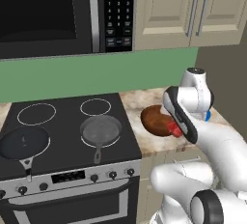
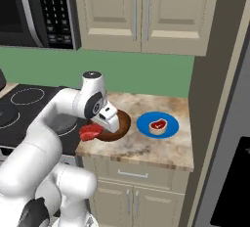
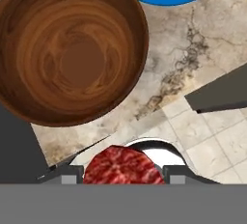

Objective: Place one of the steaks on the plate and the other in the bowl. Then place the bowl in the fridge.

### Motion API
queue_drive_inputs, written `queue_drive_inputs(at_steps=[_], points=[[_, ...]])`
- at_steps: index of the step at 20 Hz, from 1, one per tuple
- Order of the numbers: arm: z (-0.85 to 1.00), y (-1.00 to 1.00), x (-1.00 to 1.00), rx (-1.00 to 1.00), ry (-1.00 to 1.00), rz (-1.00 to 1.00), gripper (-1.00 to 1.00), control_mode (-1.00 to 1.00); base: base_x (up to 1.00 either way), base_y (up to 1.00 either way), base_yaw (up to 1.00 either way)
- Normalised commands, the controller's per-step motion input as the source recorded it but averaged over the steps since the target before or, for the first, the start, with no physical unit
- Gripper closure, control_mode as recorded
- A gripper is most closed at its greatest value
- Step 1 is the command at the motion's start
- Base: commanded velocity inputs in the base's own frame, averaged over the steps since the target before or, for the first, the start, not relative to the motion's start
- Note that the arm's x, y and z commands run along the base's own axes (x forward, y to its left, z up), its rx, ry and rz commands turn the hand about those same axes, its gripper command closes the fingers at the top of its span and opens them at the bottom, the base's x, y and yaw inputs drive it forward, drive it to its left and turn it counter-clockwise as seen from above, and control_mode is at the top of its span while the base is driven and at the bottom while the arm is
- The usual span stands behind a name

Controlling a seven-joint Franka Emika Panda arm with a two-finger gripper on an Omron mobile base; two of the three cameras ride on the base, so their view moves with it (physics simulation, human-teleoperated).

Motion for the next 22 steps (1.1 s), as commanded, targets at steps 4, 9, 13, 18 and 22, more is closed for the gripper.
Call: queue_drive_inputs(at_steps=[4, 9, 13, 18, 22], points=[[-0.07, 0.00, 0.87, 0.00, 0.01, 0.15, 1.00, -1.00, 0.00, 0.00, 0.00], [-0.26, 0.00, 0.69, 0.00, -0.06, 0.07, 1.00, -1.00, 0.00, 0.00, 0.00], [-0.34, 0.00, 0.61, 0.00, -0.11, 0.04, 1.00, -1.00, 0.00, 0.00, 0.00], [-0.45, 0.00, 0.40, -0.01, -0.10, 0.03, 1.00, -1.00, 0.00, 0.00, 0.00], [-0.29, 0.00, 0.12, -0.04, -0.02, 0.00, 1.00, -1.00, 0.00, 0.00, 0.00]])
